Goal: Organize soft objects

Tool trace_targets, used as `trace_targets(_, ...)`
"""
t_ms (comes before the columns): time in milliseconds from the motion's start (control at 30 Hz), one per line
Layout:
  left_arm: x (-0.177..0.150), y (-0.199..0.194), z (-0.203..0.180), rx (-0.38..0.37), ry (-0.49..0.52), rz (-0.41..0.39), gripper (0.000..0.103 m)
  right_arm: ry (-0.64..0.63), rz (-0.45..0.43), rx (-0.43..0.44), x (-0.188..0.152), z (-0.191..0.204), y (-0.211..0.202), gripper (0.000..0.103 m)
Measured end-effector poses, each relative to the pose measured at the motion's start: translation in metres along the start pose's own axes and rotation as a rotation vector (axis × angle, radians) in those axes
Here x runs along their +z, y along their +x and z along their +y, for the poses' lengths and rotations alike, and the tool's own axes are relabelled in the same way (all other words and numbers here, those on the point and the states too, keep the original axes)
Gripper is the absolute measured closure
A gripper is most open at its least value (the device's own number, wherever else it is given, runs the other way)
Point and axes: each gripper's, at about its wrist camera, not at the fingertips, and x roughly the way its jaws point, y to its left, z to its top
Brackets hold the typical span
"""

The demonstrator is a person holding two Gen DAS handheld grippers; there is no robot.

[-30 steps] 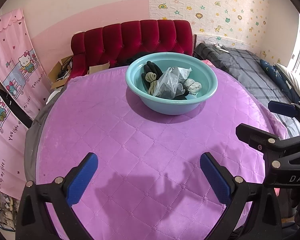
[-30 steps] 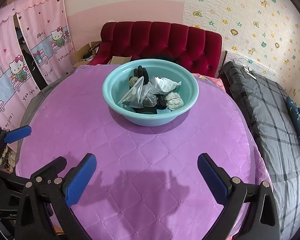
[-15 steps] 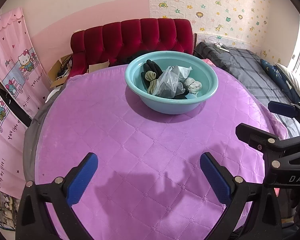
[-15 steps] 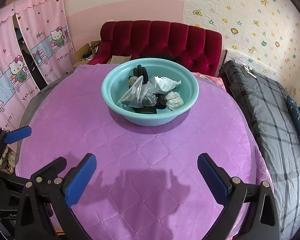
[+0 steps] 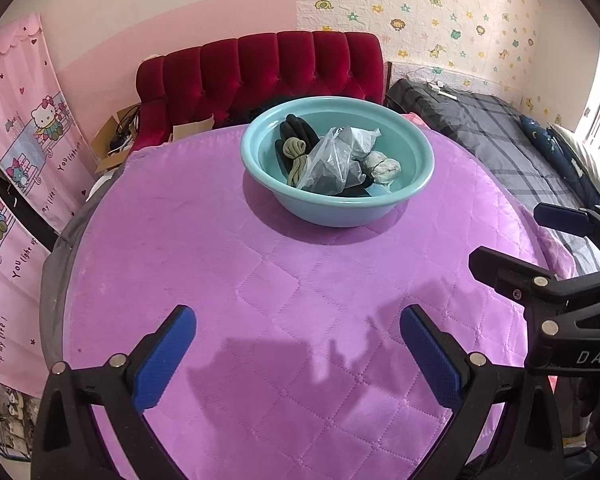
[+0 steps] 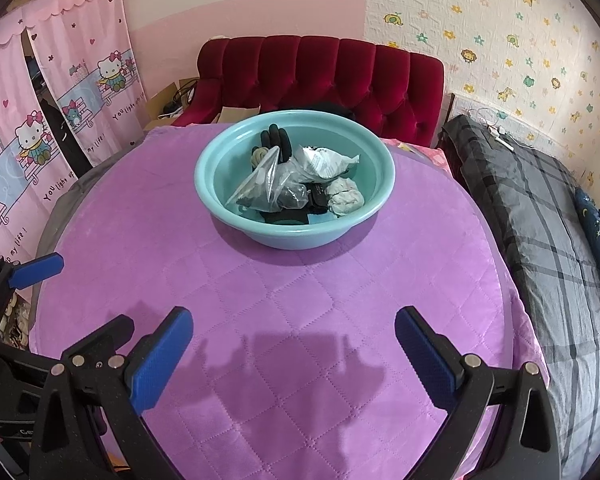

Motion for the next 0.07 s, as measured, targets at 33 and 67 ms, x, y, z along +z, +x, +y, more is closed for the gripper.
trace_targets(33, 0.0012, 0.0015, -0.001, -0.003, 0.0, 0.001, 0.0, 0.001, 0.001, 0.001, 0.0002, -0.0009, 0.0008, 0.0)
trace_targets(67, 0.0017, 0.0025, -0.0022, -0.002, 0.0, 0.003, 0.0, 0.001, 0.003, 0.002, 0.0007, -0.0019, 0.0015, 0.0)
